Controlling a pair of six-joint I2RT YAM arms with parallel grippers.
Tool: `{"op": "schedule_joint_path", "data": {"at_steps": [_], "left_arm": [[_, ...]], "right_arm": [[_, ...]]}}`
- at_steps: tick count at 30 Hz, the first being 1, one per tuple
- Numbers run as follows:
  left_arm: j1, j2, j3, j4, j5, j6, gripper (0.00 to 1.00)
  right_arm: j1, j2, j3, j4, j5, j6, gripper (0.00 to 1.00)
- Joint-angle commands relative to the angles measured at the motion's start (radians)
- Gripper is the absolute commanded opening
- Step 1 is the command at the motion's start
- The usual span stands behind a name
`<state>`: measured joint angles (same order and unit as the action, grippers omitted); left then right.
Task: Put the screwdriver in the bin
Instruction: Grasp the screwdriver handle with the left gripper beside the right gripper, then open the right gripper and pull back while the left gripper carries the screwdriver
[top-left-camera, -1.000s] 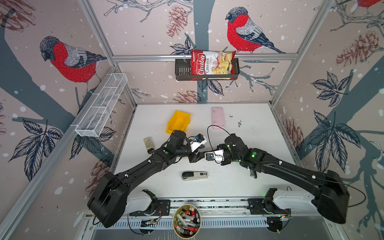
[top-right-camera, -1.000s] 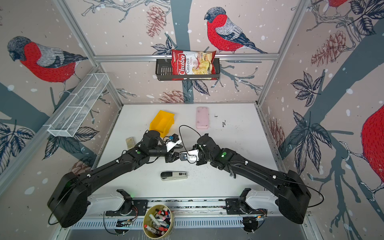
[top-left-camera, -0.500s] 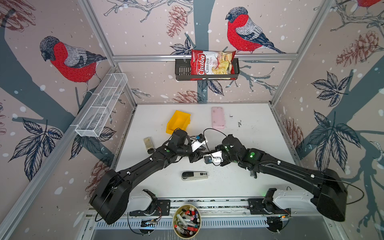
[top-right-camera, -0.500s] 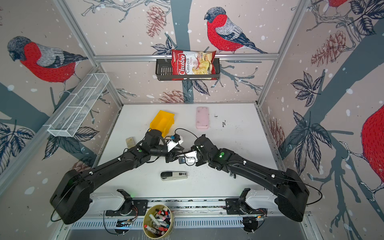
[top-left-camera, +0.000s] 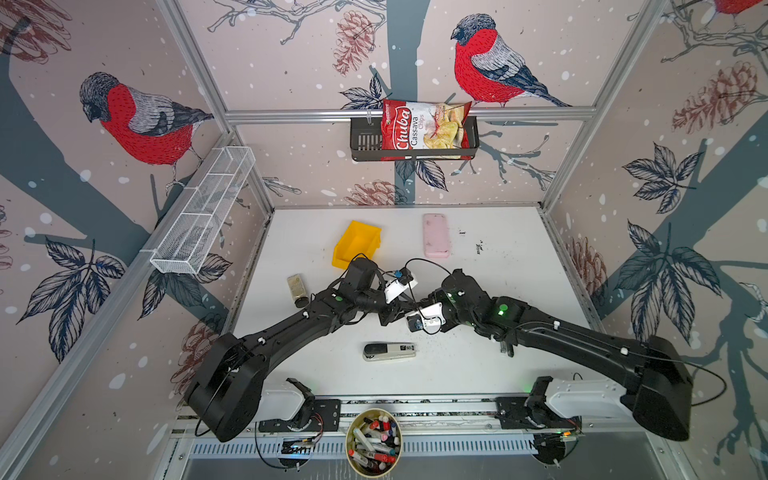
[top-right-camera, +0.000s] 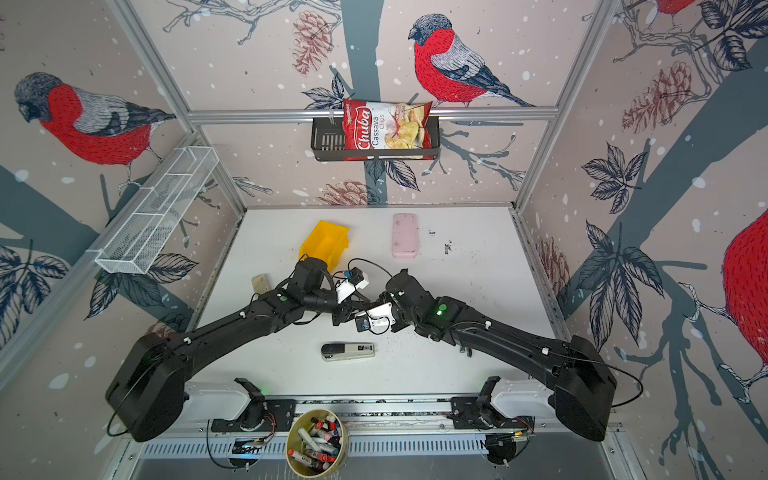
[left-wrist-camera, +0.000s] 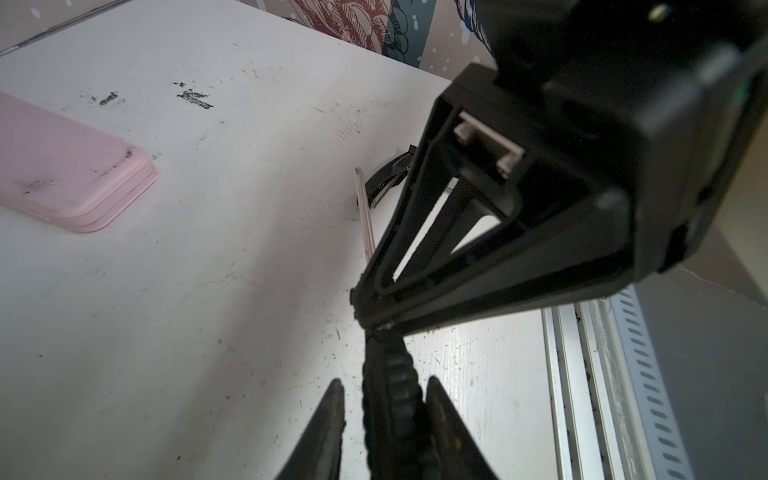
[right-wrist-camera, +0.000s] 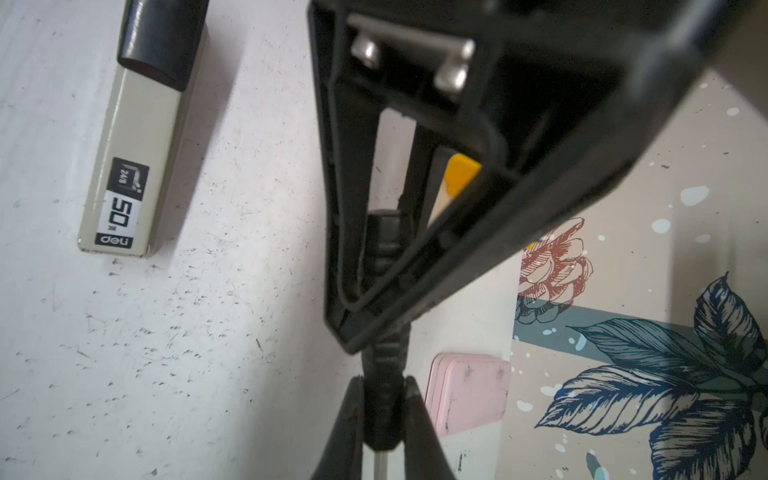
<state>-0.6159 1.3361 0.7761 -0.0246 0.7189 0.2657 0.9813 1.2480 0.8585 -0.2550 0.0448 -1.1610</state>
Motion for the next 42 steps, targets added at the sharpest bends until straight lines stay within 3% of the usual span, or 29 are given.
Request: {"op": "schedule_joint_path", "data": {"at_steps": [1, 7, 12, 17, 18, 21, 22, 23, 30, 36, 42], "left_arm": [[0.001, 0.018, 0.035, -0.031, 0.013, -0.018, 0.31], [0.001, 0.059, 0.071, -0.078, 0.026, -0.012, 0.28], [0.001, 0.053, 0.064, -0.074, 0.025, -0.008, 0.04], [0.002, 0.036, 0.042, -0.031, 0.011, -0.022, 0.00], [0.002, 0.033, 0.039, -0.021, 0.008, -0.026, 0.00], [0.004, 0.023, 0.027, 0.008, -0.004, -0.042, 0.00], [0.005, 0.021, 0.030, 0.015, -0.009, -0.048, 0.00], [0.008, 0.016, 0.031, 0.019, -0.012, -0.054, 0.00], [0.047, -0.019, 0.021, 0.034, -0.064, -0.076, 0.00], [0.132, -0.054, -0.012, 0.063, -0.069, -0.094, 0.00], [0.166, -0.118, -0.079, 0.153, -0.232, -0.137, 0.00]], "right_arm": [[0.007, 0.001, 0.005, 0.000, -0.023, -0.031, 0.01], [0.010, 0.001, 0.004, 0.006, -0.030, -0.036, 0.01], [0.011, 0.001, 0.004, 0.008, -0.025, -0.029, 0.03], [0.009, 0.001, 0.005, 0.020, -0.033, 0.007, 0.12], [0.010, 0.001, 0.006, 0.025, -0.033, 0.020, 0.17], [0.003, -0.015, -0.006, 0.072, -0.035, 0.073, 0.53], [0.002, -0.025, -0.015, 0.093, -0.037, 0.085, 0.71], [0.000, -0.036, -0.020, 0.111, -0.042, 0.098, 1.00], [-0.002, -0.084, -0.043, 0.206, -0.051, 0.219, 0.98], [-0.003, -0.114, -0.054, 0.256, -0.038, 0.295, 0.98], [-0.003, -0.110, -0.068, 0.341, -0.048, 0.401, 0.98]]}}
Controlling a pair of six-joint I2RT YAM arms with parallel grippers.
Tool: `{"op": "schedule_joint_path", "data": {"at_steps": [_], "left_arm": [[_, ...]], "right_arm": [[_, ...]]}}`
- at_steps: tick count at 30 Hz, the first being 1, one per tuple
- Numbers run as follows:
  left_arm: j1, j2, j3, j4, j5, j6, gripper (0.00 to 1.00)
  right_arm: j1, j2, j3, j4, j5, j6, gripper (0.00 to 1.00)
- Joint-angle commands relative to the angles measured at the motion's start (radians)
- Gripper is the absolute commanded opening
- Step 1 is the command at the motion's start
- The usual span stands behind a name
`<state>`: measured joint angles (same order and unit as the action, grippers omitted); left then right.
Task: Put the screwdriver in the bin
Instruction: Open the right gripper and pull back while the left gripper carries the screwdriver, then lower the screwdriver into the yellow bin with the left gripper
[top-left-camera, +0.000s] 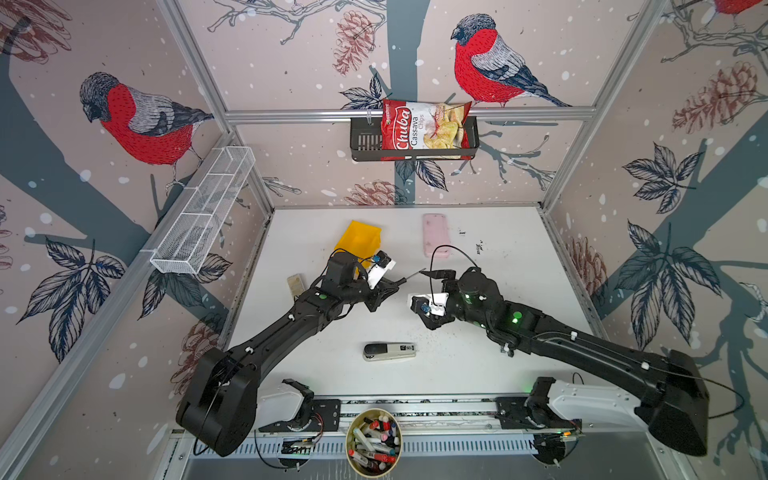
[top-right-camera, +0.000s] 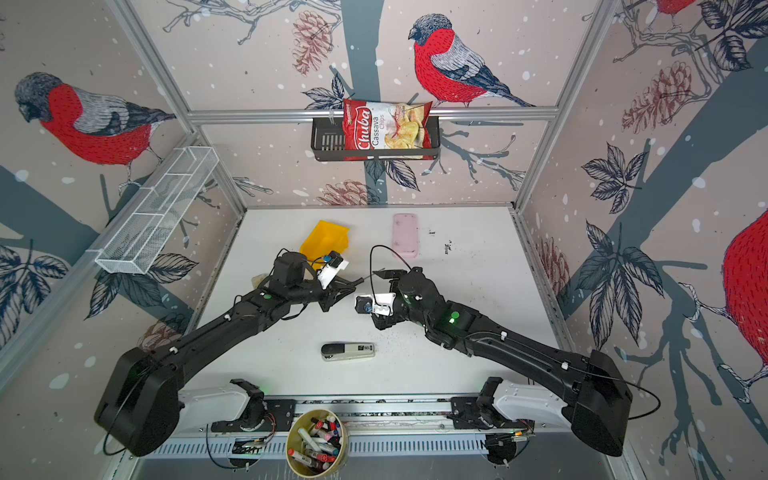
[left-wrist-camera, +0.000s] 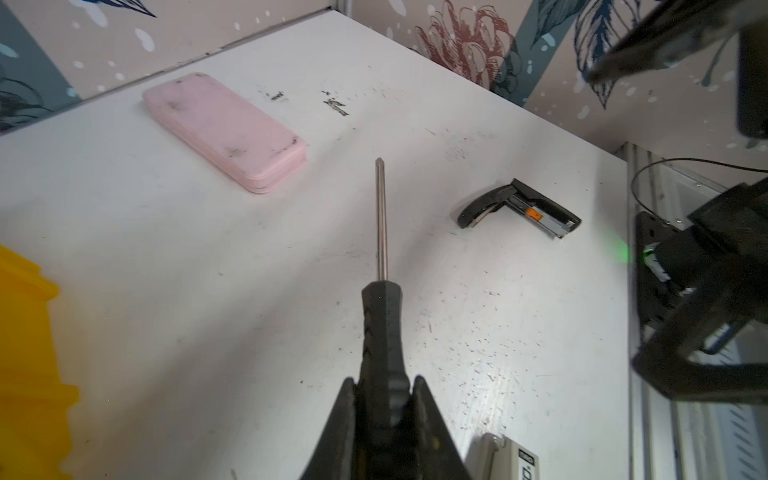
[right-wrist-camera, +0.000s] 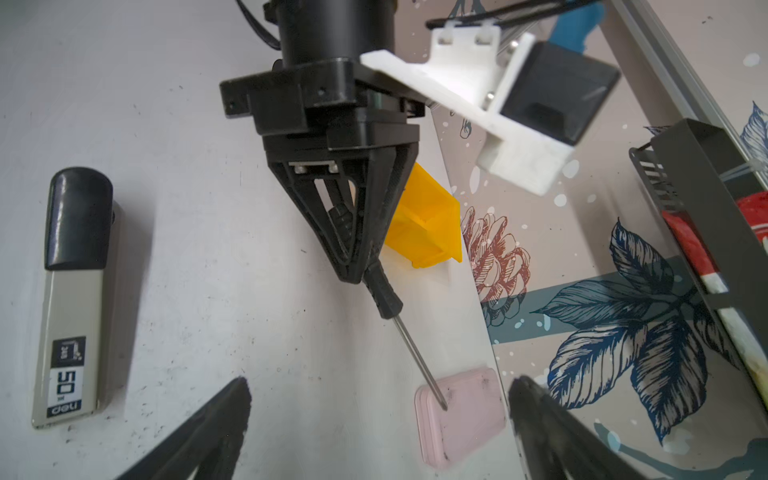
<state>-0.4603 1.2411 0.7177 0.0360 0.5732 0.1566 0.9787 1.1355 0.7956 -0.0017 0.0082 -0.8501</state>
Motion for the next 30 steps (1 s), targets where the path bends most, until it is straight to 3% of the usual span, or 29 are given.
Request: {"op": "schedule_joint_path", "data": {"at_steps": [1, 8, 14, 17, 24, 30], "left_arm": [[0.017, -0.032, -0.037, 0.119, -0.119, -0.044, 0.00], [0.053, -0.053, -0.105, 0.258, -0.283, -0.185, 0.00], [0.104, -0.041, -0.163, 0.404, -0.386, -0.311, 0.00], [0.143, -0.006, -0.160, 0.437, -0.408, -0.318, 0.00], [0.259, 0.138, -0.063, 0.401, -0.395, -0.306, 0.00], [0.275, 0.255, 0.050, 0.320, -0.447, -0.369, 0.00]], "right_arm": [[-0.001, 0.007, -0.009, 0.112, -0.017, 0.118, 0.98], [0.000, 0.059, -0.015, 0.252, -0.018, 0.271, 0.98], [-0.001, 0.113, 0.006, 0.324, -0.014, 0.325, 0.98], [0.001, 0.158, 0.030, 0.324, -0.021, 0.323, 0.98], [0.004, 0.185, 0.051, 0.307, -0.034, 0.294, 0.98], [0.008, 0.177, 0.043, 0.302, -0.017, 0.295, 0.98]]}}
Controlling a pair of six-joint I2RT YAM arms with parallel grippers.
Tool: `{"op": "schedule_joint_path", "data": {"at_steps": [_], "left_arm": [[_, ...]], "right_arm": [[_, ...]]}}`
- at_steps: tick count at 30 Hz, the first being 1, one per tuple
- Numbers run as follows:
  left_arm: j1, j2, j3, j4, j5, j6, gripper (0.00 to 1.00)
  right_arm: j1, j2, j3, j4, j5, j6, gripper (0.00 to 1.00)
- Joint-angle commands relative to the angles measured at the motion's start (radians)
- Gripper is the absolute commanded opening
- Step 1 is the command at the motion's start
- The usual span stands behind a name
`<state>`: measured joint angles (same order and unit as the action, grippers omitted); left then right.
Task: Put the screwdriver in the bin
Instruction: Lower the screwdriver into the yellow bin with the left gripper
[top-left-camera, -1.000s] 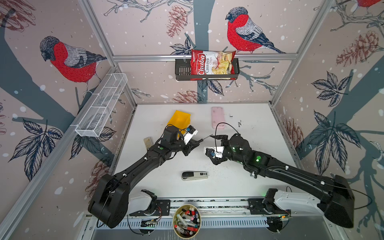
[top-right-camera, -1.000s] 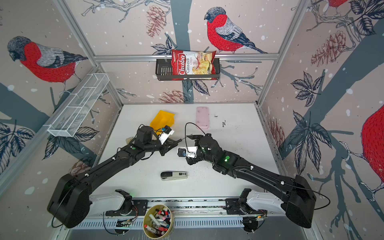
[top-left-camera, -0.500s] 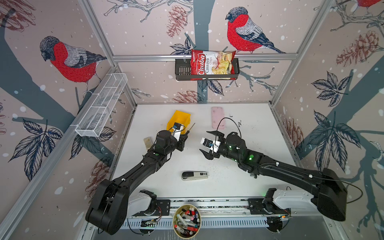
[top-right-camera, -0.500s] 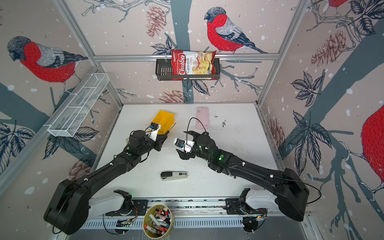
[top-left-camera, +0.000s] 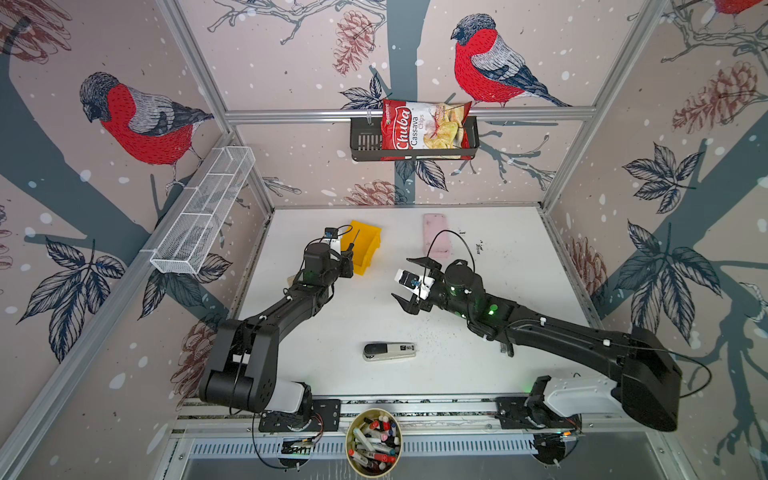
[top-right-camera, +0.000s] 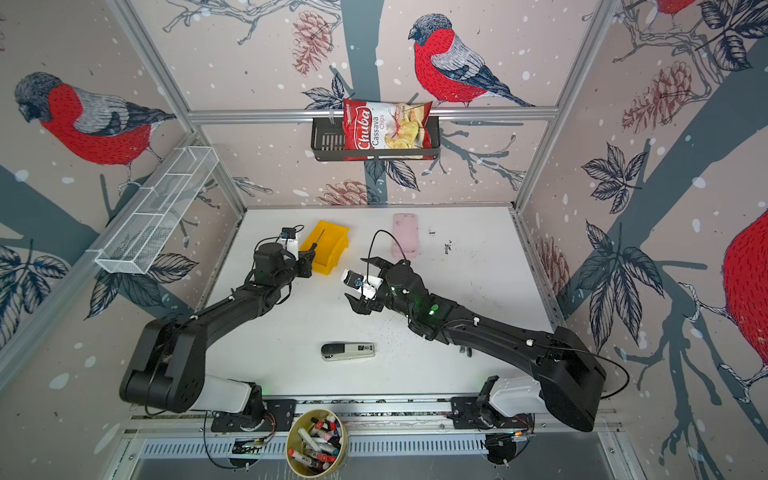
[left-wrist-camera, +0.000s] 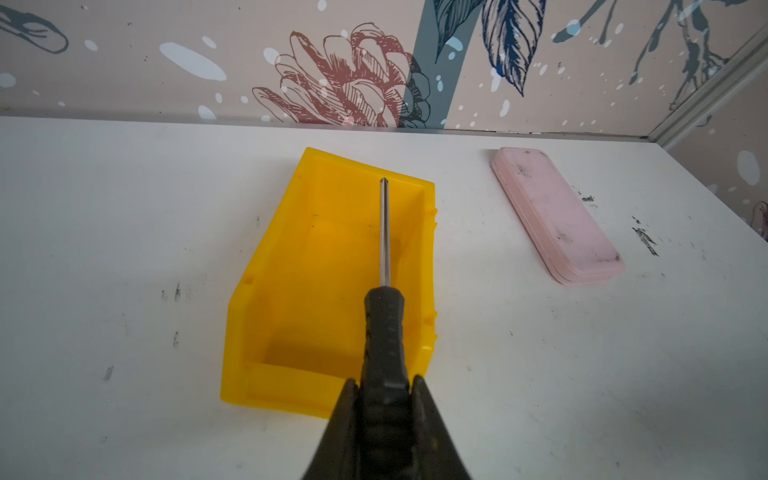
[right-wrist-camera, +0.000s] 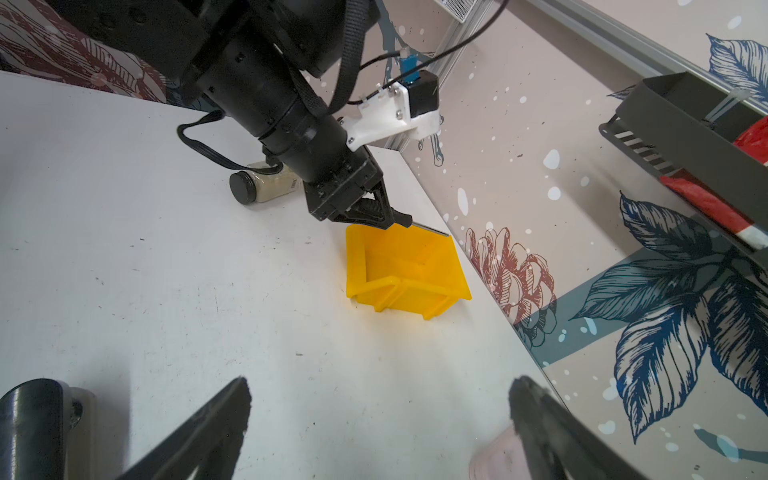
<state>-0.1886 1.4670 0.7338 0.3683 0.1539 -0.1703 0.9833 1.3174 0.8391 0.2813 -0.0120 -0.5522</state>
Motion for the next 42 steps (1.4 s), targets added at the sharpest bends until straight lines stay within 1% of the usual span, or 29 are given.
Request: {"op": "schedule_joint_path", "data": {"at_steps": [1, 5, 9, 15, 16, 19, 24, 29, 35, 42], "left_arm": [[0.003, 0.049, 0.057, -0.031, -0.023, -0.056, 0.00], [0.003, 0.113, 0.149, -0.133, -0.019, -0.157, 0.00], [0.003, 0.162, 0.211, -0.198, -0.041, -0.264, 0.00], [0.001, 0.223, 0.258, -0.240, -0.048, -0.358, 0.00], [0.001, 0.237, 0.291, -0.244, -0.045, -0.372, 0.00], [-0.007, 0.268, 0.322, -0.254, -0.048, -0.403, 0.00], [-0.017, 0.319, 0.359, -0.265, -0.084, -0.480, 0.00], [-0.024, 0.358, 0.393, -0.276, -0.101, -0.530, 0.00], [-0.038, 0.374, 0.408, -0.299, -0.139, -0.556, 0.00], [-0.049, 0.389, 0.409, -0.305, -0.144, -0.580, 0.00]], "right_arm": [[0.004, -0.006, -0.005, 0.020, 0.009, 0.000, 0.98], [0.012, -0.018, -0.018, 0.024, 0.022, 0.013, 0.98], [0.015, -0.031, -0.029, 0.018, 0.036, 0.015, 0.98], [0.017, -0.058, -0.045, 0.007, 0.053, 0.011, 0.98], [0.016, -0.060, -0.048, 0.007, 0.055, 0.011, 0.98], [0.017, -0.060, -0.055, 0.005, 0.061, 0.013, 0.98], [0.017, -0.091, -0.065, 0.002, 0.071, 0.018, 0.98], [0.014, -0.104, -0.072, -0.011, 0.082, 0.019, 0.98], [0.013, -0.116, -0.084, -0.017, 0.088, 0.022, 0.98], [0.014, -0.118, -0.084, -0.019, 0.086, 0.019, 0.98]]}}
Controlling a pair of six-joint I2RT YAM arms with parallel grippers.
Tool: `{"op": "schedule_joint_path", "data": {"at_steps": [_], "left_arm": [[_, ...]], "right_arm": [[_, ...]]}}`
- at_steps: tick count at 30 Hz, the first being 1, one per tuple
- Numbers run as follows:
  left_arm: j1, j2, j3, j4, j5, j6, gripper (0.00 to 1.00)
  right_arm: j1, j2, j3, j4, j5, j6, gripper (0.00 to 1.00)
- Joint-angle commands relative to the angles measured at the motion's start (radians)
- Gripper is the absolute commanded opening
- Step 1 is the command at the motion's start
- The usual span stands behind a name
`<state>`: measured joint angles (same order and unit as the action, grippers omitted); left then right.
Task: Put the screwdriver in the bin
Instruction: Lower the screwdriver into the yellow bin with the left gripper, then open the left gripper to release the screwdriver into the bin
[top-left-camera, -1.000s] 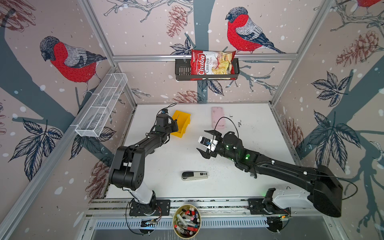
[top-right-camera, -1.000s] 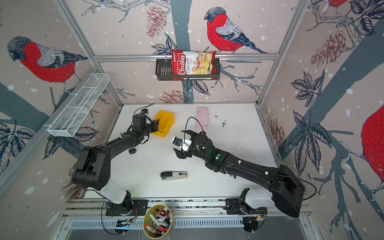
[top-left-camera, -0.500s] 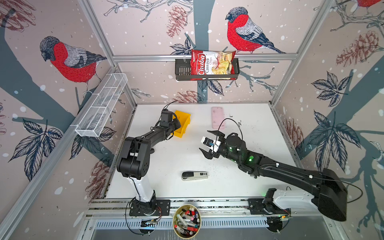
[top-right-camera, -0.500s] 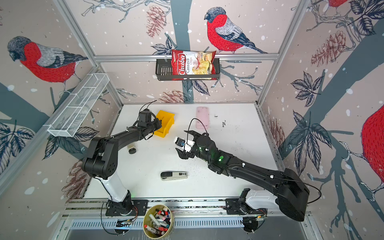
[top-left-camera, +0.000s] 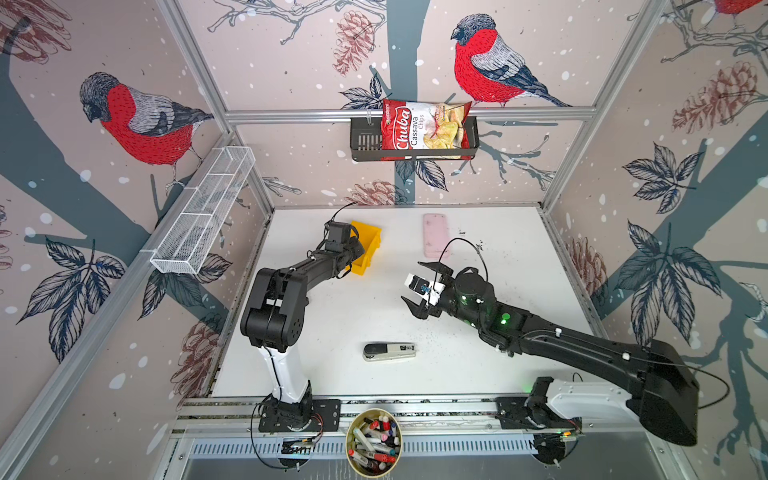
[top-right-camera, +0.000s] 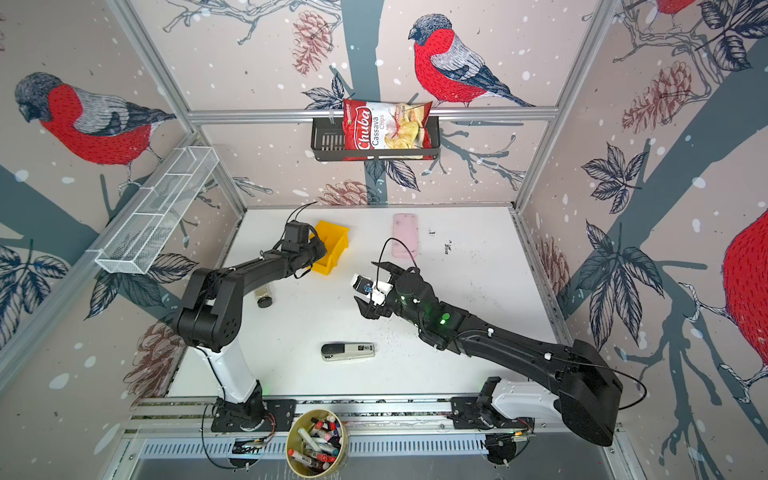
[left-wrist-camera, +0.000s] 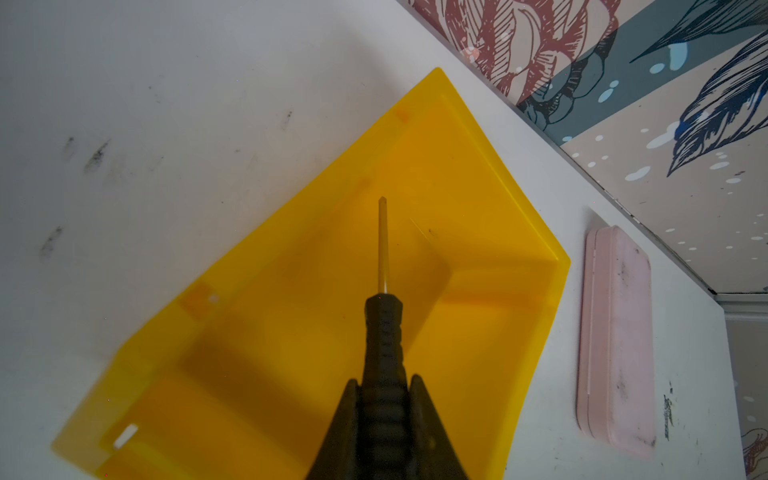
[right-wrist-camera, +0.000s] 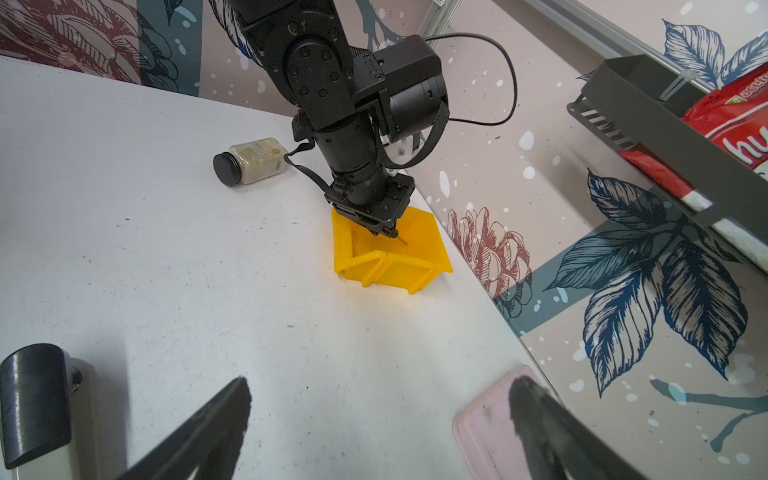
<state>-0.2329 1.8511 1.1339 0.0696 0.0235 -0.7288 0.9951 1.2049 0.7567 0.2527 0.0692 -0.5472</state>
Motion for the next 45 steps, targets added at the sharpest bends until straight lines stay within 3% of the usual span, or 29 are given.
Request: {"op": "schedule_joint_path", "data": {"at_steps": [1, 13, 25, 34, 40, 45], "left_arm": [[-0.005, 0.008, 0.009, -0.003, -0.009, -0.029, 0.02], [-0.006, -0.007, 0.012, -0.018, -0.008, -0.027, 0.43], [-0.006, -0.115, -0.022, -0.041, -0.042, 0.071, 0.59], [-0.008, -0.299, -0.149, 0.063, -0.027, 0.281, 0.85], [-0.008, -0.426, -0.297, 0.204, 0.001, 0.478, 0.98], [-0.008, -0.533, -0.457, 0.361, -0.030, 0.588, 0.99]], "right_arm": [[0.001, -0.006, -0.002, 0.006, 0.005, 0.015, 0.98], [0.001, -0.013, -0.006, 0.001, 0.009, 0.018, 0.98], [-0.004, -0.019, -0.008, 0.034, 0.009, 0.045, 0.98], [-0.042, -0.066, -0.041, 0.078, 0.030, 0.100, 0.98], [-0.123, -0.140, -0.091, 0.085, 0.005, 0.174, 0.98], [-0.223, -0.222, -0.156, 0.102, -0.013, 0.253, 0.98]]}}
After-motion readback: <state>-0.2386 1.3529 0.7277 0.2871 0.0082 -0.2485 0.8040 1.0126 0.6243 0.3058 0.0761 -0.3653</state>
